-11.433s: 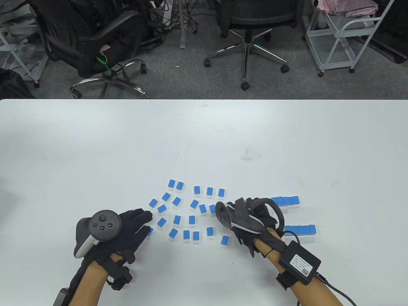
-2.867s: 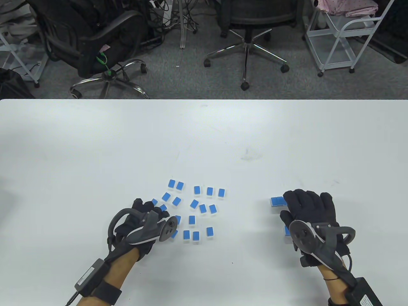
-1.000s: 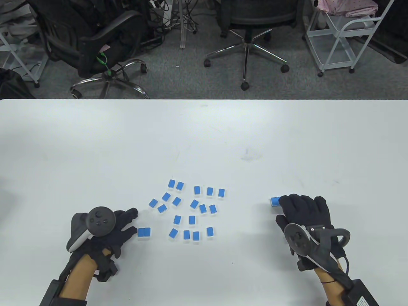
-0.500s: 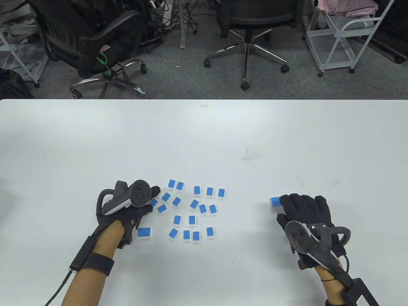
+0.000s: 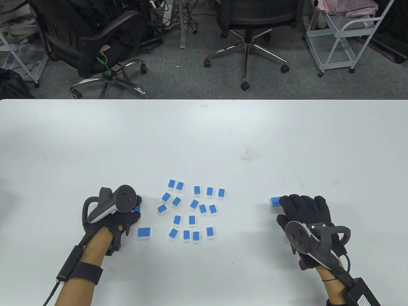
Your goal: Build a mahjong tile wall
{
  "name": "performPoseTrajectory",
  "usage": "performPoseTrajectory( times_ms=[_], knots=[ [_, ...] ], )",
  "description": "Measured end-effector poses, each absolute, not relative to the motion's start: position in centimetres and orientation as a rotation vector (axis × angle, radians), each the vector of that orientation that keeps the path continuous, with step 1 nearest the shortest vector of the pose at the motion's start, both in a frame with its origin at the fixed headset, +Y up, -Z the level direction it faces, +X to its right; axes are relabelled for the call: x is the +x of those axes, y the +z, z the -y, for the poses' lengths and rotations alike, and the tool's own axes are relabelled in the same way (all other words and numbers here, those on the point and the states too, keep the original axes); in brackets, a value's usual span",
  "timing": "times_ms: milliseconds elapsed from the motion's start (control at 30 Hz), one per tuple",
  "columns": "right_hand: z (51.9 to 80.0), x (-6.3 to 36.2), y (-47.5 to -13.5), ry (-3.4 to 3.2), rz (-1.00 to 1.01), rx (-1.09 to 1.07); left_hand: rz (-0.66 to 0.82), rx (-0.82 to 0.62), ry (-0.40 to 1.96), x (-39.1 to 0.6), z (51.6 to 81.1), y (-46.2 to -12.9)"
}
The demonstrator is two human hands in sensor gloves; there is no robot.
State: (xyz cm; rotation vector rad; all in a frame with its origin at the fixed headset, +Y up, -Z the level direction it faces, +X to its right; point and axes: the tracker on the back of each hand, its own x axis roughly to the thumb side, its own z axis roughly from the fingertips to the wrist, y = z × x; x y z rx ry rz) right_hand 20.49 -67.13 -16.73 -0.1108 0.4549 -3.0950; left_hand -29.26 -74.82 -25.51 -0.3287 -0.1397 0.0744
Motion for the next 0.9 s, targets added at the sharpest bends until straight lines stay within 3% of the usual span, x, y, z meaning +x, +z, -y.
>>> performPoseTrajectory(
  times_ms=[267, 900],
  knots=[
    [67.5, 20.3, -16.8, -3.096, -0.433, -0.136, 0.216, -0.268, 0.091, -30.0, 75.1, -20.1],
    [68.1, 19.9, -16.6, -3.115, -0.349, -0.194, 0.217, -0.265, 0.123, -29.2, 75.3, -19.7]
  ],
)
